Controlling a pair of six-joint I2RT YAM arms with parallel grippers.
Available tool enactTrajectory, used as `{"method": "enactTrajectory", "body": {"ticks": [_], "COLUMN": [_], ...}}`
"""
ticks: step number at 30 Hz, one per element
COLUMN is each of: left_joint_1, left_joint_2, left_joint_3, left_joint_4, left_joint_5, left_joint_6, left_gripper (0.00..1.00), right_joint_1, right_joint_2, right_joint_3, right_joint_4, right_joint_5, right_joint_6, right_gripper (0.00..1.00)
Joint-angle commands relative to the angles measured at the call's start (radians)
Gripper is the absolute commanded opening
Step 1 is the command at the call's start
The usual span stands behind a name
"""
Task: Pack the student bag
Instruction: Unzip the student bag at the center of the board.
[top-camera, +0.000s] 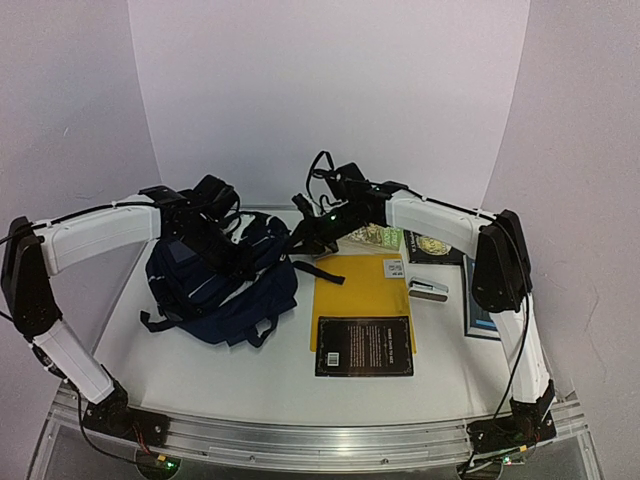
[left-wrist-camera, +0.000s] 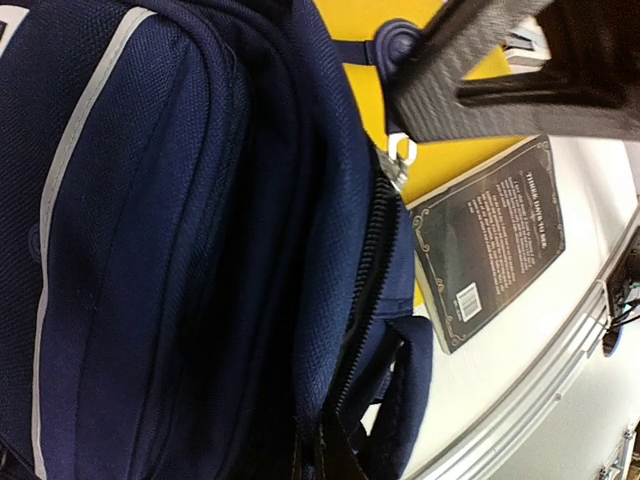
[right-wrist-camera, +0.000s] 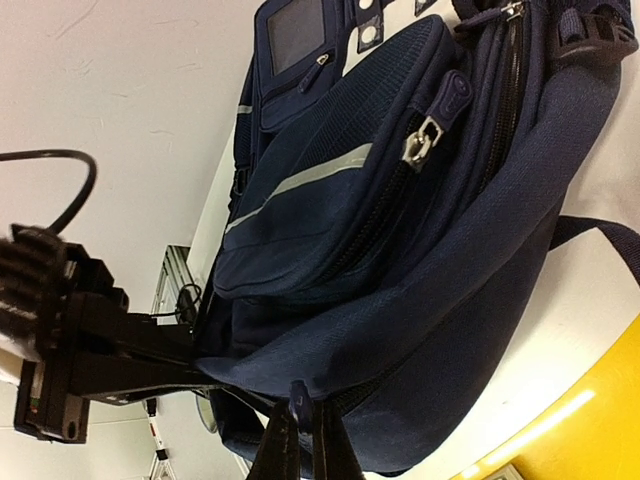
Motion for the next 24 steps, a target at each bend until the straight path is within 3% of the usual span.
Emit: {"method": "enactTrajectory", "body": {"ticks": [1,15,24], "left_joint_1": [0.0,0.0,0.0], "left_joint_2": [-0.187,-0.403,-0.446], "left_joint_3": [-0.034,-0.079,-0.082], "left_joint_4": [-0.086,-0.23,-0.256], "left_joint_5": [-0.009,-0.08,-0.058], "left_joint_6": [-0.032,-0.07,-0.094], "left_gripper": [0.0,0.0,0.0], "right_joint_1": [-0.054,-0.124,-0.129], "right_joint_2": [-0.012,0.236,0.334], "right_joint_3": [0.002,0.221,0.348], "right_joint_4": [0.076,0.101,0.231], "right_joint_5": [0.024,0.24,0.297], "right_joint_6": [-0.009,-0.035,0.032], "right_gripper": [0.0,0.0,0.05]}}
